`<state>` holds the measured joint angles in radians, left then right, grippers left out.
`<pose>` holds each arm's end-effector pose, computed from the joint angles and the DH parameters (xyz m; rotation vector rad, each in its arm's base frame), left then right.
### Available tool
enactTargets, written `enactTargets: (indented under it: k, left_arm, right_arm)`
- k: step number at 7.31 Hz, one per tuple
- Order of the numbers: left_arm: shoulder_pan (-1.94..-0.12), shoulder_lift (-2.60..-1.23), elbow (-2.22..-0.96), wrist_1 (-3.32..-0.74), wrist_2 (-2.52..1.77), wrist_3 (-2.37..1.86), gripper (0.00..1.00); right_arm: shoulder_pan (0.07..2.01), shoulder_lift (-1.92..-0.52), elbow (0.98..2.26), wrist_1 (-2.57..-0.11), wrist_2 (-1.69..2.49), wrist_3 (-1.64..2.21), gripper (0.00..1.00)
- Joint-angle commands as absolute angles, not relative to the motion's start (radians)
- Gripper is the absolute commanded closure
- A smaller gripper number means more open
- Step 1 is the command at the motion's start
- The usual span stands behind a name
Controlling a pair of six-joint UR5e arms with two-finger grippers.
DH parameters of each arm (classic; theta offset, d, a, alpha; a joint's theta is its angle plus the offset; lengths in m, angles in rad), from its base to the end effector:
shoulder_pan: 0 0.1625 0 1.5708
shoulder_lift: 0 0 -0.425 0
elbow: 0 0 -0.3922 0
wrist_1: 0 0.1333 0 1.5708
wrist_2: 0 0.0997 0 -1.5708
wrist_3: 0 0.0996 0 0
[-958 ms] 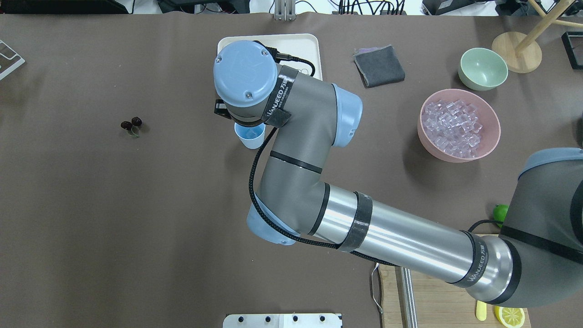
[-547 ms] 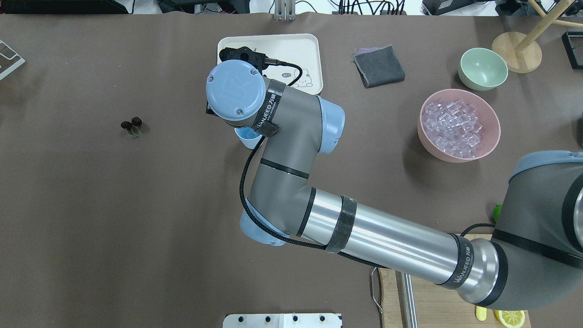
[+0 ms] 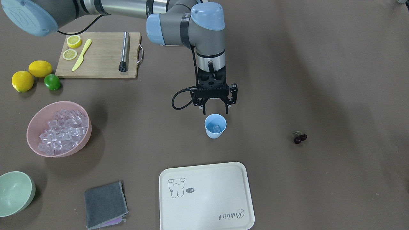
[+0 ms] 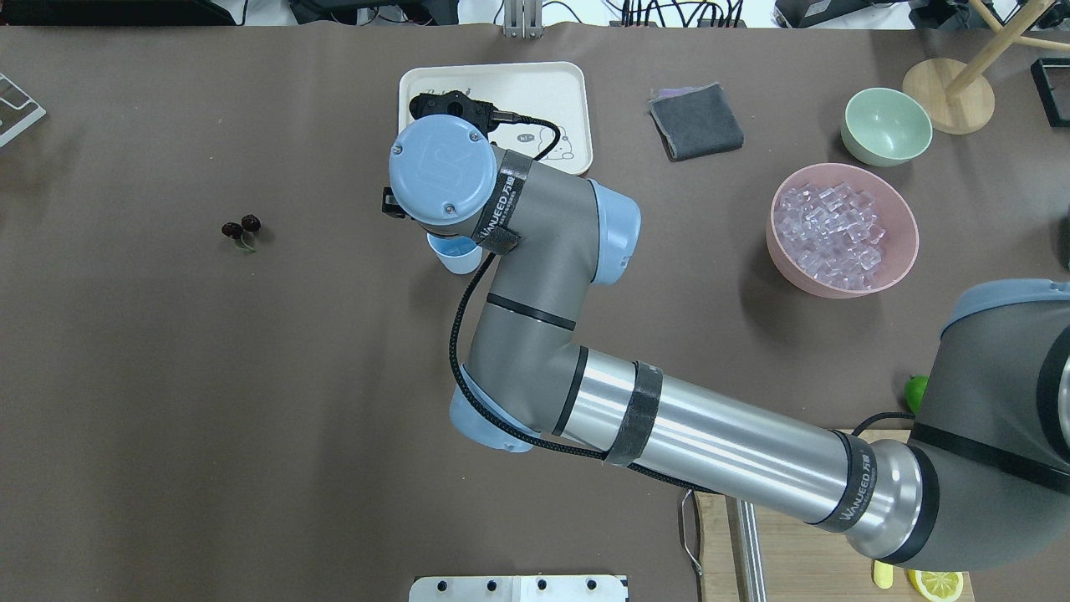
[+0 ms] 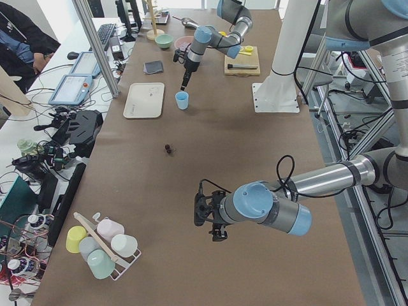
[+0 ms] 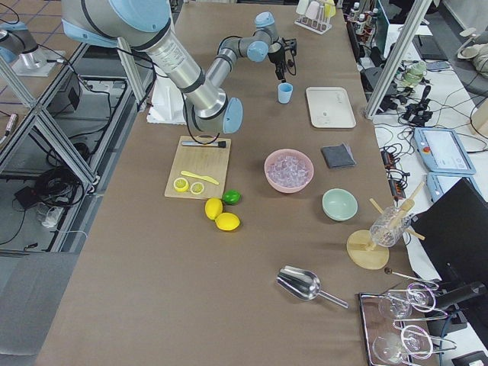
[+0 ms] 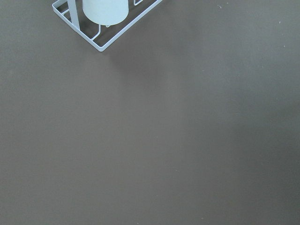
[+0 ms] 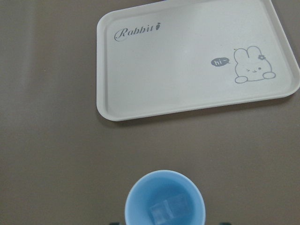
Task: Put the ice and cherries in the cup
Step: 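Carry the ice cube with the right gripper into the light-blue cup and release, then move the right gripper back to the pink bowl and grasp a third ice cube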
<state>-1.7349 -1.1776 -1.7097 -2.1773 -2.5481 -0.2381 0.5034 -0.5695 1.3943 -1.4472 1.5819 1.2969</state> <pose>-0.1039 -0.3168 0.6716 0.2877 0.9785 -0.1947 -0.6047 -0.4839 0.0807 0.3506 -0.8833 0.2067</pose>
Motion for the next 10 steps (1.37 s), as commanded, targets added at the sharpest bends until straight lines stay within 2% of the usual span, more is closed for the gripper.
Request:
enactTargets:
  k: [1,4,5,8,10]
  left_arm:
    - [-1.735,-1.178,-1.712,-2.177,-2.548,-0.239,0.02]
    - [-1.736,-1.177,-1.713,-2.178,-2.549,-0.239,0.02]
    - [-1.736,-1.177,-1.713,-2.178,-2.549,-0.239,0.02]
    - [-1.735,-1.177,-1.715,-2.180,-2.551,-0.239,0.02]
    - [-1.735,-1.178,-1.715,-2.180,-2.551,-0.239,0.02]
  right_arm:
    - [0.549,-0.726,1.532,-1.460,1.635,1.133,0.24]
    - [0.731,-1.094,1.808,-1.470,1.851,0.875,0.26]
    - [0.779,-1.209,1.857,-1.462,1.874,0.779,0.28]
    - [0.864,-1.395,1.865,-1.453,1.847,0.467,0.28]
    - [0.856,-1.402,1.844,-1.463,1.749,0.382,0.29]
